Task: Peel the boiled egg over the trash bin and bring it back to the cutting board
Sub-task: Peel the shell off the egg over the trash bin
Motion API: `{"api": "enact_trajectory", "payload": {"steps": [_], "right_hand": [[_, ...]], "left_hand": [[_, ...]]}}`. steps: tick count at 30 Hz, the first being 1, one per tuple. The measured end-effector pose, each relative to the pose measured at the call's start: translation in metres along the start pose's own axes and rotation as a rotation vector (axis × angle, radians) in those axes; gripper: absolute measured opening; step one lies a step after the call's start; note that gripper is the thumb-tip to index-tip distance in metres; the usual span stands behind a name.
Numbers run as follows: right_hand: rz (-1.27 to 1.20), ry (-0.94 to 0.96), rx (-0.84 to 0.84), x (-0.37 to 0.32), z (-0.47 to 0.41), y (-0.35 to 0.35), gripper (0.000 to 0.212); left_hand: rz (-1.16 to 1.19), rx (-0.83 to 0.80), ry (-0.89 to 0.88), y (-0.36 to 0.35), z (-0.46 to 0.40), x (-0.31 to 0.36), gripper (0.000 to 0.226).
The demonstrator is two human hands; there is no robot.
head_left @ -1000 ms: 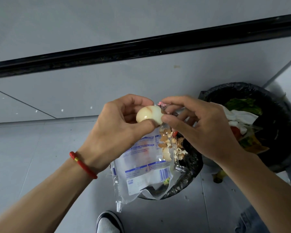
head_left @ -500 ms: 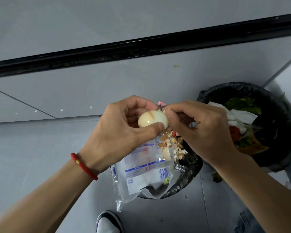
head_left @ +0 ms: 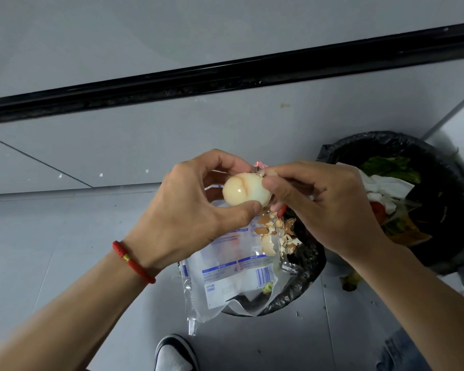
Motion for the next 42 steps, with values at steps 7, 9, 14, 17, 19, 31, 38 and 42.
{"api": "enact_trajectory", "payload": {"steps": [7, 9, 14, 17, 19, 31, 38, 42], "right_hand": [[0.128, 0.095, 0.053, -0.006, 0.003, -0.002, 0.012], [0.146, 0.110, 0.060, -0.006, 0.003, -0.002, 0.010], [0.078, 0.059, 0.089, -0.003, 0.004, -0.001, 0.010], [0.035, 0.025, 0.104, 0.000, 0.004, -0.001, 0.010], [0.011, -0.014, 0.119, 0.002, 0.005, 0.000, 0.009], [-0.275, -0.247, 0.169, 0.018, 0.004, 0.000, 0.007], [-0.406, -0.343, 0.171, 0.030, 0.002, 0.001, 0.009], [-0.478, -0.395, 0.174, 0.034, 0.002, -0.001, 0.012]], "left_hand": [[-0.019, -0.003, -0.047, 0.000, 0.000, 0.003, 0.037], [-0.033, 0.002, -0.058, 0.000, 0.000, 0.002, 0.038], [-0.036, 0.005, -0.088, -0.001, -0.001, 0.002, 0.039], [-0.034, 0.001, -0.105, -0.001, 0.000, 0.002, 0.039], [-0.031, -0.004, -0.116, -0.001, 0.000, 0.002, 0.039], [0.040, -0.012, -0.145, -0.002, -0.002, 0.001, 0.040], [0.246, -0.038, -0.053, -0.002, -0.003, -0.003, 0.041], [0.552, 0.007, 0.119, -0.004, -0.007, -0.013, 0.045]]}}
Point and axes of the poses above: each hand's wrist, its own z-axis away from the middle knuckle, its own y-axis out of the back of the hand, x = y × z, the point moved 6 cm from there along -z, towards the middle knuckle, and after that the axes turned 3 degrees about -z, right-handed, at the moved point
